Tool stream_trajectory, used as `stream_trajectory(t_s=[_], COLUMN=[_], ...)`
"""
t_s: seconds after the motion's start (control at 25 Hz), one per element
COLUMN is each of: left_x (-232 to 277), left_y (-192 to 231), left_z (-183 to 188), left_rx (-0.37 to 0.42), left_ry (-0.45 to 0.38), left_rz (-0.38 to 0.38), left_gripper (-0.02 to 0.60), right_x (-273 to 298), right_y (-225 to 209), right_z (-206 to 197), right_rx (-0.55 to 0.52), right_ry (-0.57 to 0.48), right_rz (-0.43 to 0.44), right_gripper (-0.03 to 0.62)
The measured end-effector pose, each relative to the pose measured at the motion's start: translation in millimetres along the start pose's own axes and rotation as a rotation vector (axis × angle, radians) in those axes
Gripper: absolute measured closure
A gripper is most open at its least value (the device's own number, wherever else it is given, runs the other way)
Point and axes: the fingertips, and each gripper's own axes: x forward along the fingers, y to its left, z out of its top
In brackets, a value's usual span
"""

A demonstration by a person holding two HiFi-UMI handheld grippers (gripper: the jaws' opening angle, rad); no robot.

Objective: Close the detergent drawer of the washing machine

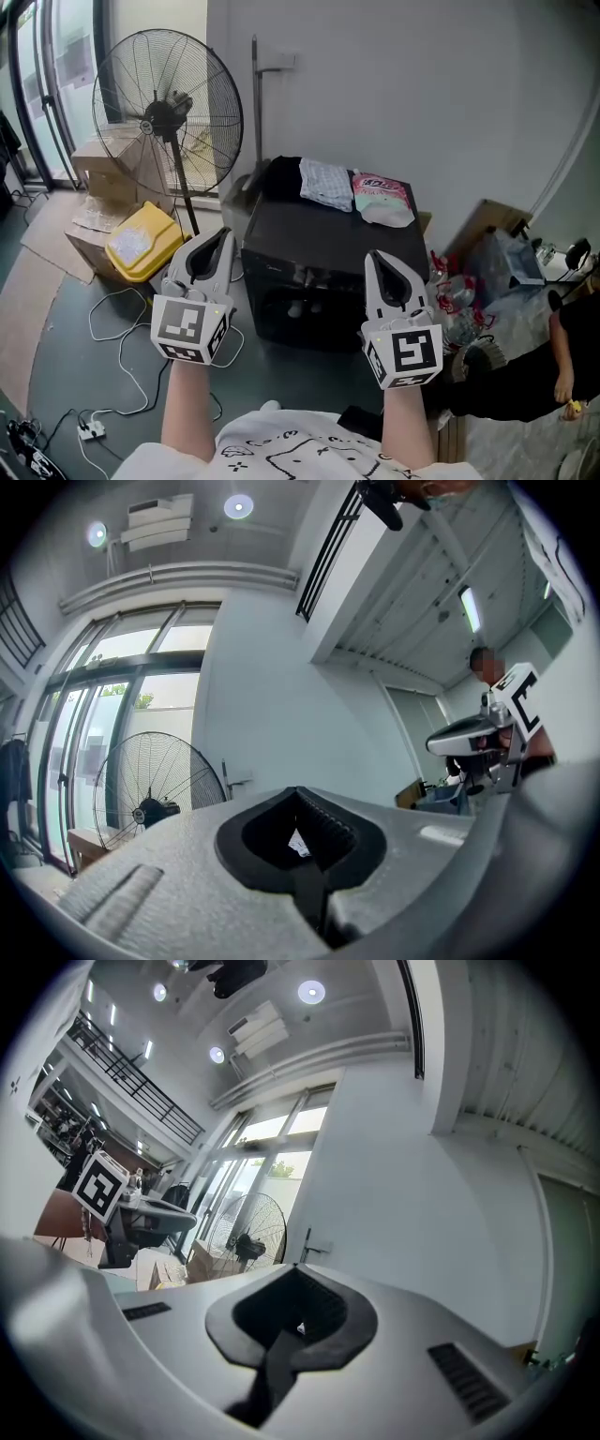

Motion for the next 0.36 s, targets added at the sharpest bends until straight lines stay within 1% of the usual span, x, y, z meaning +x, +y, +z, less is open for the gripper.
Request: stream_trajectory(t_s=[0.36], left_x=[0.6], left_y=[5.9], left_z=[0.9], left_rx=[-0.008], left_ry=[-0.005], left_rz=[-0.005], left_gripper=[0.565], right_x=[5.7], right_y=[4.6], right_z=[5.9], right_rx=[-0.004], right_ry=[-0.008], right_rz=[0.008], right_gripper=[0.595])
